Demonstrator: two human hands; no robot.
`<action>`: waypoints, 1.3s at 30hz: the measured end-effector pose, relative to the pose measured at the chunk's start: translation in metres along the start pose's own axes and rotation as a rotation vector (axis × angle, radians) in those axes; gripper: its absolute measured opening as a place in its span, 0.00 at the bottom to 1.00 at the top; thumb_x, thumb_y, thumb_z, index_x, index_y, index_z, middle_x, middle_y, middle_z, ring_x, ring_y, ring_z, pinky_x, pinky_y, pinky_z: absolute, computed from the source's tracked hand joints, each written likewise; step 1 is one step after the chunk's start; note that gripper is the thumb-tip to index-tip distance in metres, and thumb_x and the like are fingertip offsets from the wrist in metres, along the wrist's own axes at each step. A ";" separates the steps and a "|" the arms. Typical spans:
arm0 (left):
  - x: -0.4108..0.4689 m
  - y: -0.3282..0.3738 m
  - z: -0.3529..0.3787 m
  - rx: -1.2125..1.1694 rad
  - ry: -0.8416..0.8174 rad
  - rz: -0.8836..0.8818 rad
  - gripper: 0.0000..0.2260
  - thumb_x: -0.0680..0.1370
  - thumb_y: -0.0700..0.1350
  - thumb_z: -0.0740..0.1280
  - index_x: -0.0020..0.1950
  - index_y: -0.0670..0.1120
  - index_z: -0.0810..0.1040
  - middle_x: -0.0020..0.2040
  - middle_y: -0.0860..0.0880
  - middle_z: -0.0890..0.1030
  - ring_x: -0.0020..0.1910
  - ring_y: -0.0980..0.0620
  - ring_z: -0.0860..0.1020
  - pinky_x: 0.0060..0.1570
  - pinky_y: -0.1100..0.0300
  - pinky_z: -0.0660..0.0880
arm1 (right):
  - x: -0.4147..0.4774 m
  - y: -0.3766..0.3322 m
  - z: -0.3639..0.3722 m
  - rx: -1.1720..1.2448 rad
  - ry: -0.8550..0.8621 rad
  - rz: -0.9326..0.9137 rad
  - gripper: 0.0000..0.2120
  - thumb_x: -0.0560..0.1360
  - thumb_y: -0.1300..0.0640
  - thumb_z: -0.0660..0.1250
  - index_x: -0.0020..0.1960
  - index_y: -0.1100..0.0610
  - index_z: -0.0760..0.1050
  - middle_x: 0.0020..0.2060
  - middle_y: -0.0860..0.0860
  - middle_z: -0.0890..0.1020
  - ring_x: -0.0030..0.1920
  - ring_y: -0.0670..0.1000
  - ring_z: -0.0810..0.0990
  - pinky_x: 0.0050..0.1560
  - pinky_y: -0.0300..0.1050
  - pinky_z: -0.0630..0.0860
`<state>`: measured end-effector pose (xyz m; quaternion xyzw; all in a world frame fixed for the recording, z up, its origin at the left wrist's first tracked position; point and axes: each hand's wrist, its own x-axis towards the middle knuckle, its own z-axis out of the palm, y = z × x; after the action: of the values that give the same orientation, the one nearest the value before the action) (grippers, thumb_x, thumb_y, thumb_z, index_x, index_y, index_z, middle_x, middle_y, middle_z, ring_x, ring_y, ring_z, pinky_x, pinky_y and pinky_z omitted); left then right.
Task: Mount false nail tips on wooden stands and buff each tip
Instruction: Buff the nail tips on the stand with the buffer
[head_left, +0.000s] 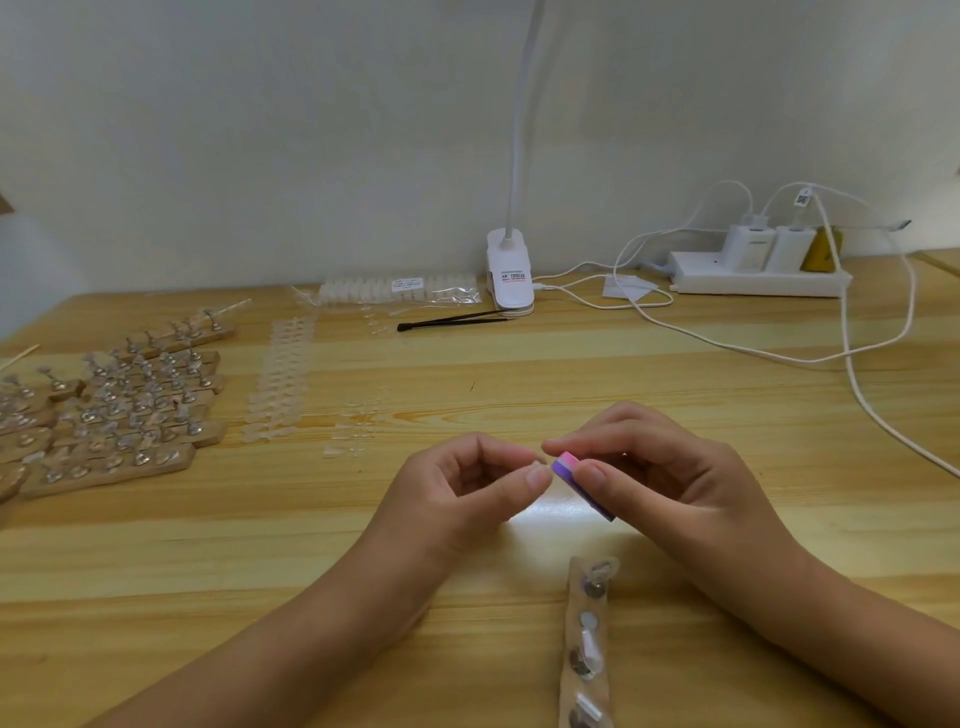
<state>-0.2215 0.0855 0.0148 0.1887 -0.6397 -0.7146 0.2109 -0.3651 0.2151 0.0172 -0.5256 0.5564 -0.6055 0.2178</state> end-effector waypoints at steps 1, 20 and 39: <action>0.000 0.000 0.000 -0.008 0.003 -0.003 0.12 0.62 0.55 0.76 0.42 0.52 0.85 0.37 0.54 0.83 0.35 0.62 0.78 0.39 0.69 0.74 | 0.000 0.000 0.000 0.009 0.002 0.004 0.09 0.73 0.56 0.71 0.51 0.56 0.85 0.44 0.52 0.82 0.38 0.44 0.79 0.40 0.34 0.75; -0.003 -0.004 0.004 0.146 -0.047 0.054 0.07 0.69 0.46 0.75 0.45 0.49 0.83 0.44 0.48 0.85 0.45 0.55 0.82 0.45 0.67 0.76 | 0.005 -0.004 0.005 0.026 0.017 0.050 0.09 0.71 0.53 0.71 0.50 0.54 0.84 0.47 0.55 0.82 0.47 0.55 0.81 0.45 0.37 0.78; 0.000 -0.002 0.000 0.042 -0.053 0.031 0.11 0.71 0.47 0.74 0.54 0.52 0.84 0.52 0.50 0.85 0.54 0.56 0.82 0.50 0.70 0.74 | 0.003 -0.006 0.001 0.108 0.056 0.079 0.11 0.71 0.50 0.68 0.50 0.51 0.82 0.40 0.56 0.83 0.39 0.45 0.80 0.43 0.33 0.77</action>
<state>-0.2214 0.0861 0.0132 0.1644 -0.6628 -0.7024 0.2009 -0.3634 0.2143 0.0237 -0.4736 0.5492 -0.6401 0.2537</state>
